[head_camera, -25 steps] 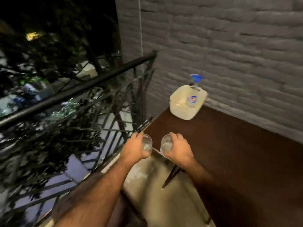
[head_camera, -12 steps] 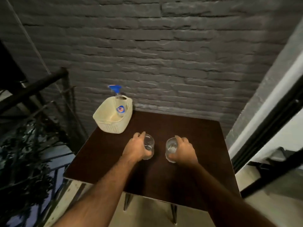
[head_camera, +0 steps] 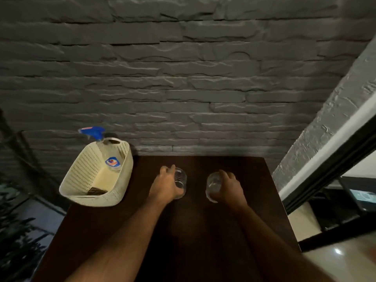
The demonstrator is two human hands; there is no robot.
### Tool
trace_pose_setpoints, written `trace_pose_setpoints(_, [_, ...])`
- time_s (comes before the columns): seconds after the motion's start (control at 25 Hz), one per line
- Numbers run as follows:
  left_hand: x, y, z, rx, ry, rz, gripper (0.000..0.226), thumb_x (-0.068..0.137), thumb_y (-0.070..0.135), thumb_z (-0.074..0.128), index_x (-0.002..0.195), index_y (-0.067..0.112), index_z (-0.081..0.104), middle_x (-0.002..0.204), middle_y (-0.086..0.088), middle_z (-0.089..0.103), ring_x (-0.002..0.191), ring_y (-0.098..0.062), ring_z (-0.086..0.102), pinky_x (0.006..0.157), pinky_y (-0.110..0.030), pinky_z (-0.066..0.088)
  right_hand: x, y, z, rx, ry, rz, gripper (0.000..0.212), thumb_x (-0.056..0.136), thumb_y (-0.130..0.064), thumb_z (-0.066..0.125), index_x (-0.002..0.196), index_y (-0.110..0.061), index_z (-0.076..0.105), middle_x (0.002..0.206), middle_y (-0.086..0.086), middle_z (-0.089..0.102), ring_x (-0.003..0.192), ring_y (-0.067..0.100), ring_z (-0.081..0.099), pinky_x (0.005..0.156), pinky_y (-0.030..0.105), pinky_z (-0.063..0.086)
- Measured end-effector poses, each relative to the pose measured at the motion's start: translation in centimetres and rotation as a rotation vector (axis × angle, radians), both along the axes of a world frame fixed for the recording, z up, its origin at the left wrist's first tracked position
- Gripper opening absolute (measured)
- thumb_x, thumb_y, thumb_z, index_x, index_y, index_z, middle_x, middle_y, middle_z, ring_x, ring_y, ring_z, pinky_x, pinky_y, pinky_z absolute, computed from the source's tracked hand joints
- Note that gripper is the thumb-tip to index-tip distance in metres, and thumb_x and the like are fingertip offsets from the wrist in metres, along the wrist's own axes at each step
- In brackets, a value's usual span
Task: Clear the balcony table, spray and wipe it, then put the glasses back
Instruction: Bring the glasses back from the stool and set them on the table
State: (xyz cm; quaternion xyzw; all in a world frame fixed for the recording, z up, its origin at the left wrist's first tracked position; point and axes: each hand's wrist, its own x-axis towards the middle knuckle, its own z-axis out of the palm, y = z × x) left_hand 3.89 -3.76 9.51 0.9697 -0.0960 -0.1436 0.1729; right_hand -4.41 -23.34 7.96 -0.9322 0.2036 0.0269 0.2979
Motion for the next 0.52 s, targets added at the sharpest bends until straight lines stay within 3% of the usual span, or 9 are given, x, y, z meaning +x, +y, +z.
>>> trace_pose_setpoints(0.36, [12.9, -4.6, -7.3, -0.037, -0.011, 0.033, 0.102, 0.069, 0.044, 0.079, 0.149, 0.025, 0.017, 0.147, -0.006, 0.026, 0.126, -0.032, 0.044, 0.093, -0.041, 0.048, 13.4, -3.4, -5.4, 0.065, 0.079, -0.061, 0.087, 0.072, -0.032, 0.079, 0.145, -0.012, 0.035, 0.140, 0.012, 0.044, 0.123, 0.034, 0.050, 0.098, 0.044, 0.048])
trace_pose_setpoints(0.52, [15.7, -6.0, -9.5, -0.044, 0.013, 0.051, 0.103, 0.068, 0.044, 0.079, 0.149, 0.022, 0.018, 0.147, -0.007, 0.028, 0.125, -0.033, 0.044, 0.095, -0.042, 0.047, 17.6, -4.7, -6.7, 0.082, 0.107, -0.049, 0.095, 0.070, -0.031, 0.083, 0.148, -0.018, 0.029, 0.146, 0.012, 0.040, 0.127, 0.035, 0.046, 0.102, 0.048, 0.047])
